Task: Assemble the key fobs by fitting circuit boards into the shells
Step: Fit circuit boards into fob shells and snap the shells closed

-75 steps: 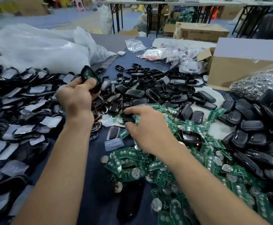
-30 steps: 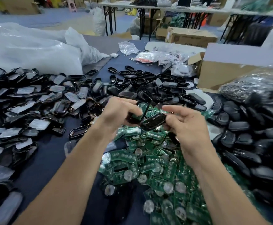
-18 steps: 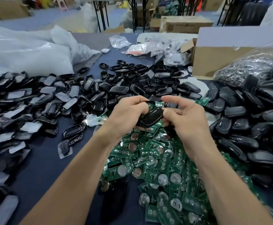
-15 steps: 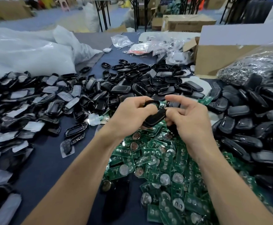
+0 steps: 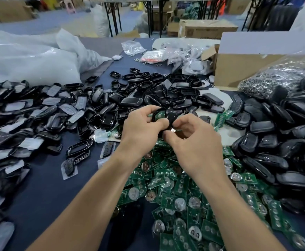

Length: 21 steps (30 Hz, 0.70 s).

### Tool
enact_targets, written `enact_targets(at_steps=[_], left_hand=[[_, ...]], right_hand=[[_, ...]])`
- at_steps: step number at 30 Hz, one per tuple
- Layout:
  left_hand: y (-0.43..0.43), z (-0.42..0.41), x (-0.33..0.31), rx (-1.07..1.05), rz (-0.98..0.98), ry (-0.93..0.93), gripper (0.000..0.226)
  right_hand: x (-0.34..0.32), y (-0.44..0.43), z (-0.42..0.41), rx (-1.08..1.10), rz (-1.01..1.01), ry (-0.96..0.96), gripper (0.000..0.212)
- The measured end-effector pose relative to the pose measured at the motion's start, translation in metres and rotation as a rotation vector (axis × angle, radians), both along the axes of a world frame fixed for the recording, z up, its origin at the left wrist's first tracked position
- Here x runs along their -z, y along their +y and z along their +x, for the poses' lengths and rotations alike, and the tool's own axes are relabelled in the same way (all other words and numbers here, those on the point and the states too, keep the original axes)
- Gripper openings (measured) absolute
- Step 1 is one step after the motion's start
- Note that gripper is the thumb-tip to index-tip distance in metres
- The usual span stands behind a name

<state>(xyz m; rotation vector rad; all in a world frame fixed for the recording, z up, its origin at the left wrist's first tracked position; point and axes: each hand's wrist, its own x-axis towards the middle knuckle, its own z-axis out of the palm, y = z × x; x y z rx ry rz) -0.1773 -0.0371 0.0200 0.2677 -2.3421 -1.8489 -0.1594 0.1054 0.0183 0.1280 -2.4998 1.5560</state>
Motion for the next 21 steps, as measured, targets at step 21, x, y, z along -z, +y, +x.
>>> enact_targets(at_steps=[21], left_hand=[[-0.011,0.007,-0.011,0.070,0.486,-0.023,0.030]], right_hand=[[-0.009,0.026,-0.014,-0.379,-1.207,-0.563,0.043]])
